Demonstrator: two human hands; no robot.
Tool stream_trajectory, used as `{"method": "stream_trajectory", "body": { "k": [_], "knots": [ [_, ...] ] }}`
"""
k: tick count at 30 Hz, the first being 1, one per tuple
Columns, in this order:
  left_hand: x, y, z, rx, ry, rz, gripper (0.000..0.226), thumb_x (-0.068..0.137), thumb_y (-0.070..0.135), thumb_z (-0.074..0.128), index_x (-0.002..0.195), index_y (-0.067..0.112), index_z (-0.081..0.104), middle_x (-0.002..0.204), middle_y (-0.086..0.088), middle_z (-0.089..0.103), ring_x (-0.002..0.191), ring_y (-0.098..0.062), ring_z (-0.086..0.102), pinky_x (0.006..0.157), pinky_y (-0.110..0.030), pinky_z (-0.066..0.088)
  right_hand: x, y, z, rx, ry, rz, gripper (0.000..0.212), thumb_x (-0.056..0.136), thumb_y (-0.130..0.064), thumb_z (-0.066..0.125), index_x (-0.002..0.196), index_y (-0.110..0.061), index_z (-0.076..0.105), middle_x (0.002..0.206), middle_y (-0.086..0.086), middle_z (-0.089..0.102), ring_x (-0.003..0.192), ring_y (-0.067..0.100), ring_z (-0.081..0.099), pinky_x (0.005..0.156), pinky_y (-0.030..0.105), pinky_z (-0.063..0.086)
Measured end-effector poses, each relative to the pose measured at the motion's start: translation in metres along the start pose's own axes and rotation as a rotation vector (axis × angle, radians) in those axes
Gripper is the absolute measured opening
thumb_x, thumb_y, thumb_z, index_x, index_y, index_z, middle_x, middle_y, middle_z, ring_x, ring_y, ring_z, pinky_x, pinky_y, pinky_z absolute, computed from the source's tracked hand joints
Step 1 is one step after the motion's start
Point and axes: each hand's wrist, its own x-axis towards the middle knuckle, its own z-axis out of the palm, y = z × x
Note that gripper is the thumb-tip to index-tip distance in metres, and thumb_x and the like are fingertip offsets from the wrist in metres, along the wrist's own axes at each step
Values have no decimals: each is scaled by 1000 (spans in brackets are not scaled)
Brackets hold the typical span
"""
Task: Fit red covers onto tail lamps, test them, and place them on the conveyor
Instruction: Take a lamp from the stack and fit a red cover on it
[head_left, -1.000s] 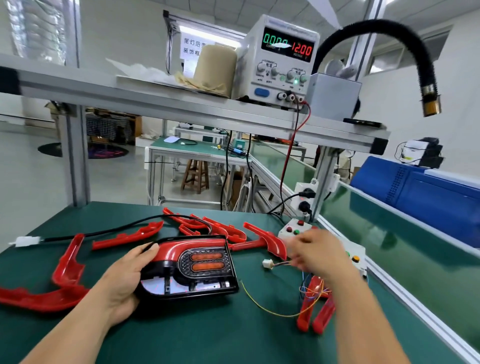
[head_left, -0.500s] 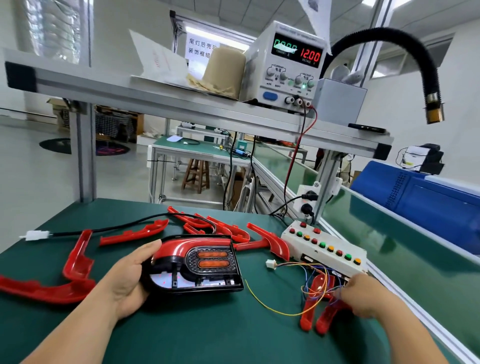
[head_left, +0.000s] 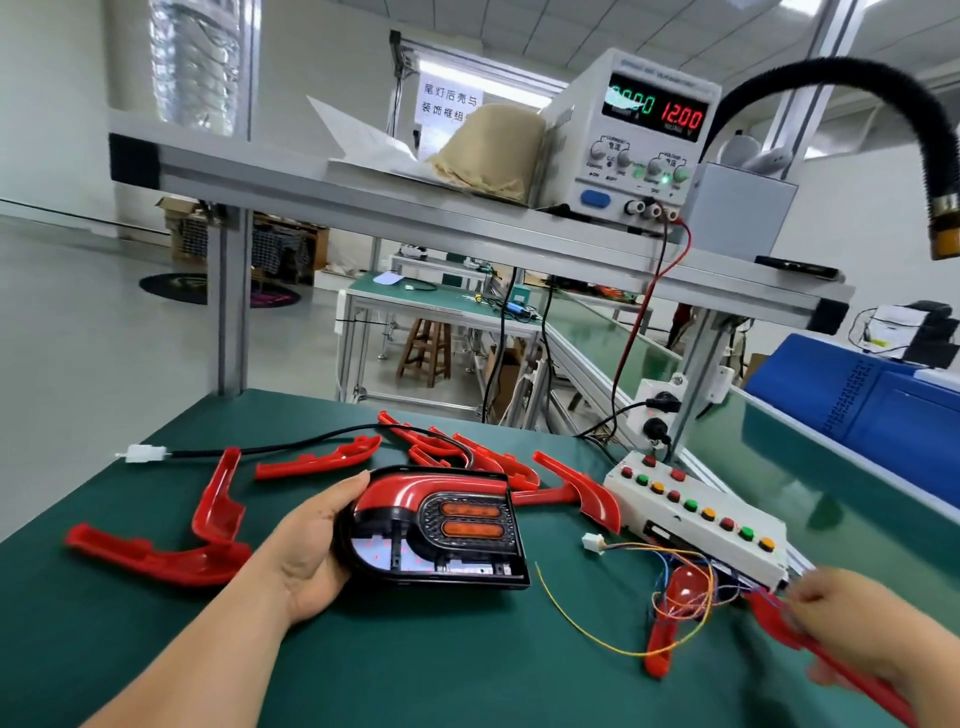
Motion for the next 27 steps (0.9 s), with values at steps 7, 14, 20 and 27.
{"method": "stream_trajectory", "body": {
  "k": [7,14,20,27],
  "knots": [
    [-4,0,5,26,47,43,34,95,16,54,126,6,62,115,-21,69,93,-33,67,87,-43,54,-5,-12,13,94,-33,-57,6,81,-1,65,77,-6,65,70,14,64,45,24,57,52,30,49],
    [-7,1,7,131,86,67,29,94,3,54,120,13,61,105,-19,73,85,-31,70,79,-39,57,-6,-13,21,47,-51,-119,12,85,-6,65,82,-15,72,82,7,71,77,24,68,71,30,52],
    [-8,0,10,340,111,130,25,96,8,55,120,7,63,112,-19,71,102,-33,67,98,-46,51,2,1,26,108,125,-81,31,77,-3,76,71,-33,70,77,6,66,83,30,62,74,32,45],
    [-38,48,2,1713,420,222,26,89,27,61,114,29,69,126,2,65,117,-21,59,102,-36,47,-18,-43,4,157,128,-292,12,82,-36,74,92,-37,67,89,-10,68,84,8,63,78,29,43]
  ]
}}
